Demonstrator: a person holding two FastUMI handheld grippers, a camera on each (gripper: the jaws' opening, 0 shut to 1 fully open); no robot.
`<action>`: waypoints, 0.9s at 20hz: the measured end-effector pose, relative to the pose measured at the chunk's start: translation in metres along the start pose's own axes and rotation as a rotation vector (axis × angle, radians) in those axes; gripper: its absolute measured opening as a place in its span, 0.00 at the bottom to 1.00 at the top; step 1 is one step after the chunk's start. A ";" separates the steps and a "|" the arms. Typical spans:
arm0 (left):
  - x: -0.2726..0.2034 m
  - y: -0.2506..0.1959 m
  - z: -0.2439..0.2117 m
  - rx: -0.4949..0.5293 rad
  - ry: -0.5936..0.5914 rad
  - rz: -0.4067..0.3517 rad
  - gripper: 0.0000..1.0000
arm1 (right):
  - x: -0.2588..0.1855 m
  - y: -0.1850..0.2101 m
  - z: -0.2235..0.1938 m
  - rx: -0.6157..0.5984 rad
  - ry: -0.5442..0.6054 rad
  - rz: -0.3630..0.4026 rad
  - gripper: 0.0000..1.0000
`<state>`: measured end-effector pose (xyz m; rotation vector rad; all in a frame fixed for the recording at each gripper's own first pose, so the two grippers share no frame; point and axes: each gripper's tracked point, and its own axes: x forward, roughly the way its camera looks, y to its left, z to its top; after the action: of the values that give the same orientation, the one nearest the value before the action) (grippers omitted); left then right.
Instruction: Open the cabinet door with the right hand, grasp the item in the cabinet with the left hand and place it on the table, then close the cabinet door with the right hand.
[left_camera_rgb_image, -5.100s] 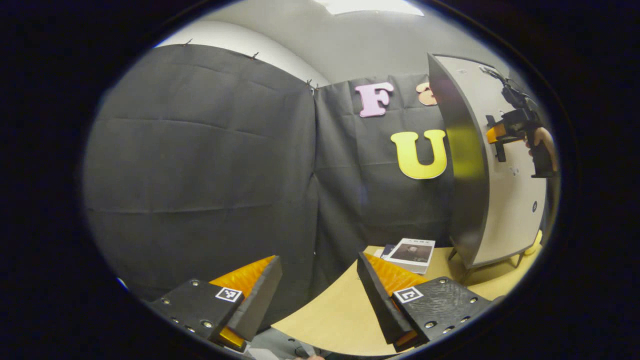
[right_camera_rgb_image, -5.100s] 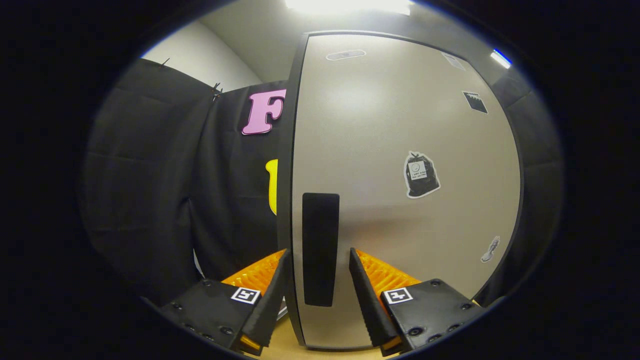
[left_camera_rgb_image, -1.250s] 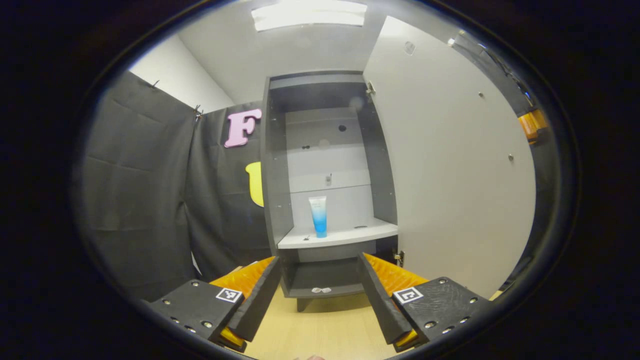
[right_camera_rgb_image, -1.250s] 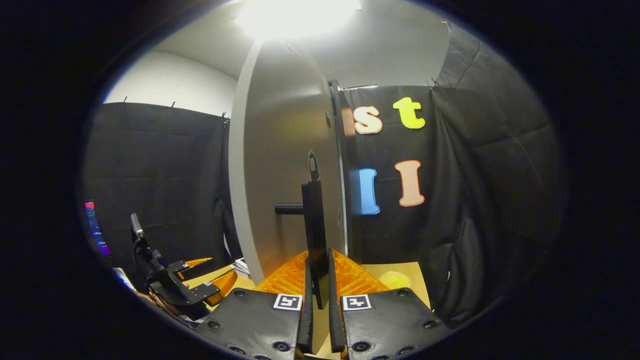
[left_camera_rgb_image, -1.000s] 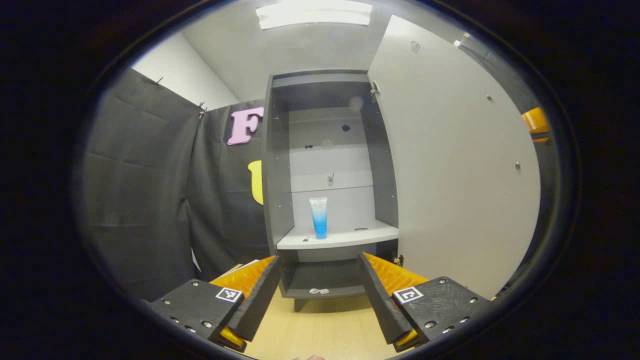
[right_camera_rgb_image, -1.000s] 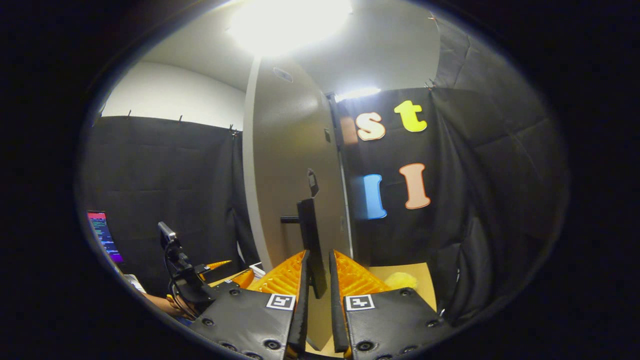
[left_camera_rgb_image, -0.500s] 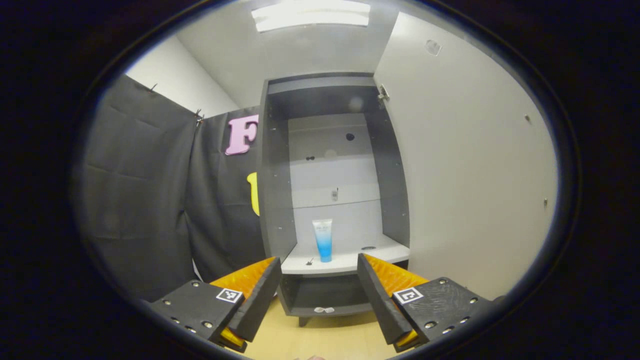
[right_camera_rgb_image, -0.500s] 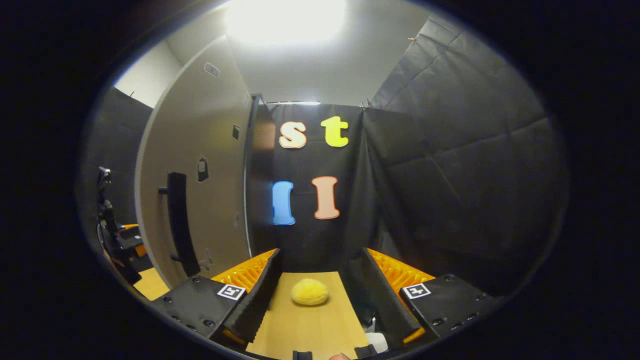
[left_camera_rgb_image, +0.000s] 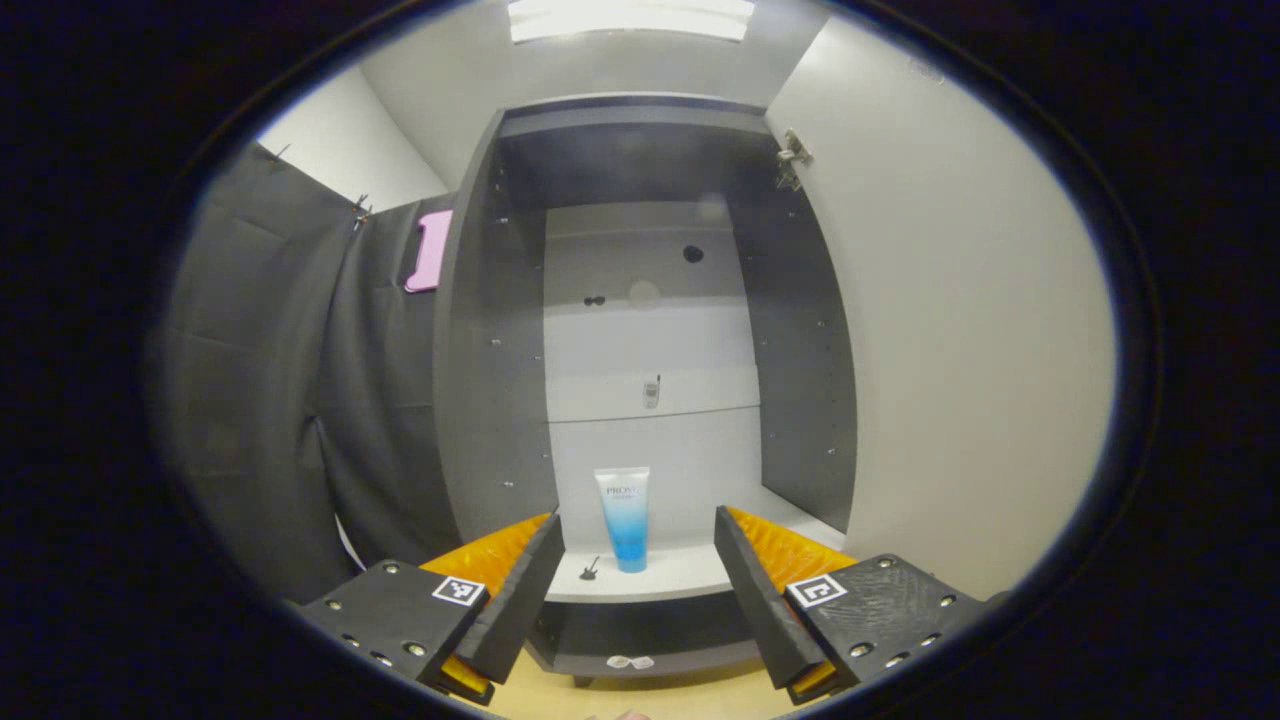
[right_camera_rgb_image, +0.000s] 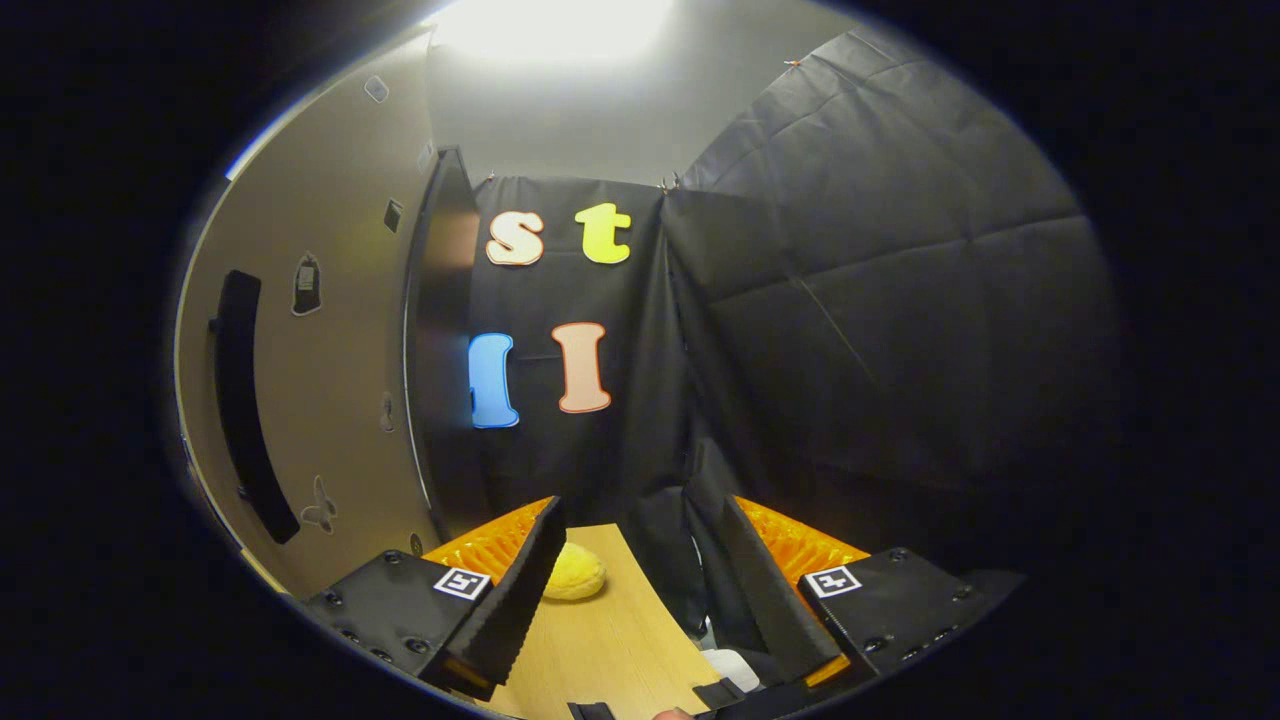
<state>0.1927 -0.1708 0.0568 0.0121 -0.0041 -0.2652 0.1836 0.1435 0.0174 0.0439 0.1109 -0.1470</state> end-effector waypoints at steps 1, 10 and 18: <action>0.015 0.001 -0.006 -0.009 0.007 -0.008 0.94 | 0.002 0.000 -0.002 0.002 0.005 -0.015 0.98; 0.100 0.018 -0.046 -0.051 0.062 -0.031 0.92 | 0.022 0.019 -0.015 -0.017 0.050 -0.120 0.98; 0.142 0.020 -0.077 -0.059 0.118 -0.042 0.94 | 0.024 0.025 -0.024 -0.059 0.086 -0.150 0.98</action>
<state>0.3356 -0.1877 -0.0197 -0.0309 0.1213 -0.3057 0.2085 0.1662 -0.0083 -0.0171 0.2049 -0.2917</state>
